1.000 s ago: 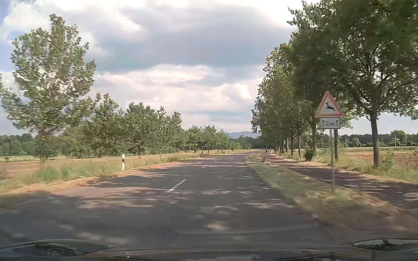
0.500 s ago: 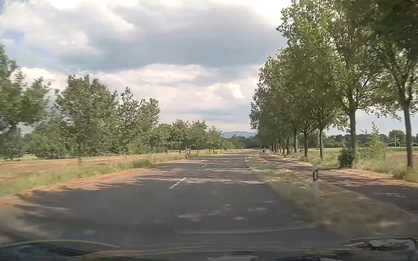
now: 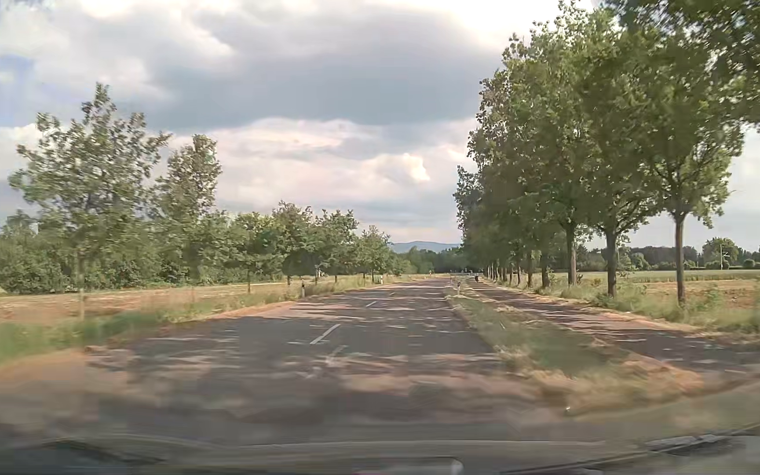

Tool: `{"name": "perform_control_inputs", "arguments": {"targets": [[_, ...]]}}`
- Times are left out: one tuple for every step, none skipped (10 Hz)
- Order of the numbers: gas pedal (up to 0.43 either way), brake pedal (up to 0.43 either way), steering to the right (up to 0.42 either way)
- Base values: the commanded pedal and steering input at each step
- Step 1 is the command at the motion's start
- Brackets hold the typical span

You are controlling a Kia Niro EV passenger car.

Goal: Follow the waypoints while adhering to traffic rules and regulations

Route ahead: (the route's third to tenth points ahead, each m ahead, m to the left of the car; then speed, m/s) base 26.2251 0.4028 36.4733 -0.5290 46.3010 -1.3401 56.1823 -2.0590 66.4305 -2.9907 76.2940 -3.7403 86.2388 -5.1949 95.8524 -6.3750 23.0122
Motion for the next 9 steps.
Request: {"name": "perform_control_inputs", "arguments": {"targets": [[0.248, 0.0, 0.014], [0.248, 0.0, 0.013], [0.248, 0.0, 0.013], [0.248, 0.0, 0.013], [0.248, 0.0, 0.012], [0.248, 0.0, 0.013], [0.248, 0.0, 0.013], [0.248, 0.0, 0.013], [0.248, 0.0, 0.013]]}}
